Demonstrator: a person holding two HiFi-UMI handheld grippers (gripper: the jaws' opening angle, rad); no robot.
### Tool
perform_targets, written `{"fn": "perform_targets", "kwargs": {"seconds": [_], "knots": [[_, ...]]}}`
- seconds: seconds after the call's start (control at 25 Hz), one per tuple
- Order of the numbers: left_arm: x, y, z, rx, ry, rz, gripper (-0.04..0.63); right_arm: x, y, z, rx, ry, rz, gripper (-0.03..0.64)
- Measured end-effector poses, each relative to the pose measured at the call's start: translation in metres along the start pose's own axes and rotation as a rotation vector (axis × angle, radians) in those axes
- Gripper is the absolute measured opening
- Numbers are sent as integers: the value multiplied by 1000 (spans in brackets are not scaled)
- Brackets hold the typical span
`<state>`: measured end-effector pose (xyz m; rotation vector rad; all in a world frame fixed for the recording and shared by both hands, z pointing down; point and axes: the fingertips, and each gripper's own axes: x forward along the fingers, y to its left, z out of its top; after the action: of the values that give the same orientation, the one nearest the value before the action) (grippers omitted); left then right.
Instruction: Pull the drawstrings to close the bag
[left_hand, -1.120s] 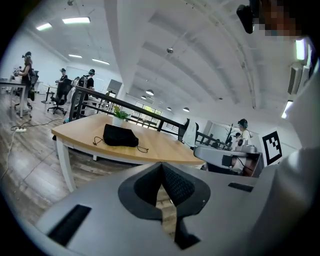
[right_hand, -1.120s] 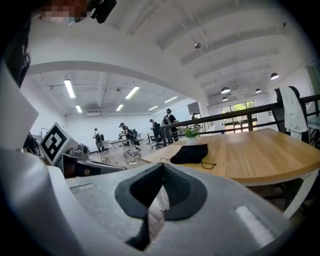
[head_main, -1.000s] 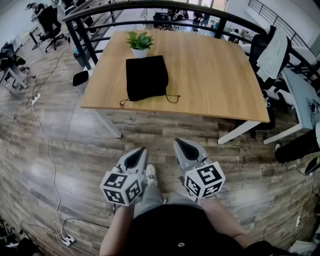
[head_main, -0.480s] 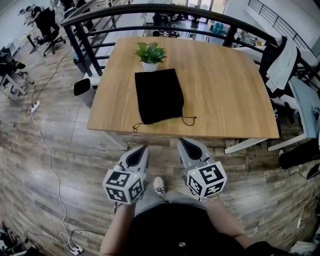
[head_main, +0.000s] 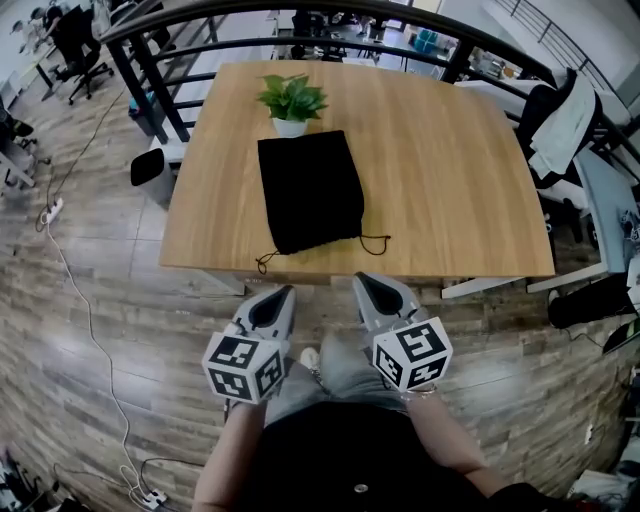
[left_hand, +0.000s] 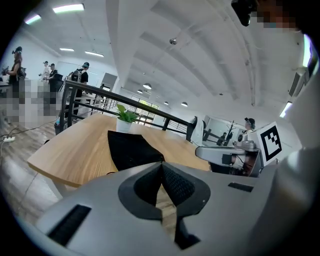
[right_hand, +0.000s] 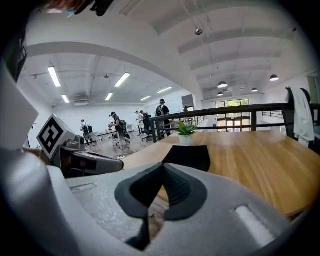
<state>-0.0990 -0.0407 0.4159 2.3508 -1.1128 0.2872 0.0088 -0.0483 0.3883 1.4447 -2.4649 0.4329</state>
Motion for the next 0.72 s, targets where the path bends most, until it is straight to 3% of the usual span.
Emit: {"fn": "perform_targets", "kwargs": {"seconds": [0.72], "knots": [[55,24,11,6,67,85,14,48,-65,-11,9,110,59,-2]]}}
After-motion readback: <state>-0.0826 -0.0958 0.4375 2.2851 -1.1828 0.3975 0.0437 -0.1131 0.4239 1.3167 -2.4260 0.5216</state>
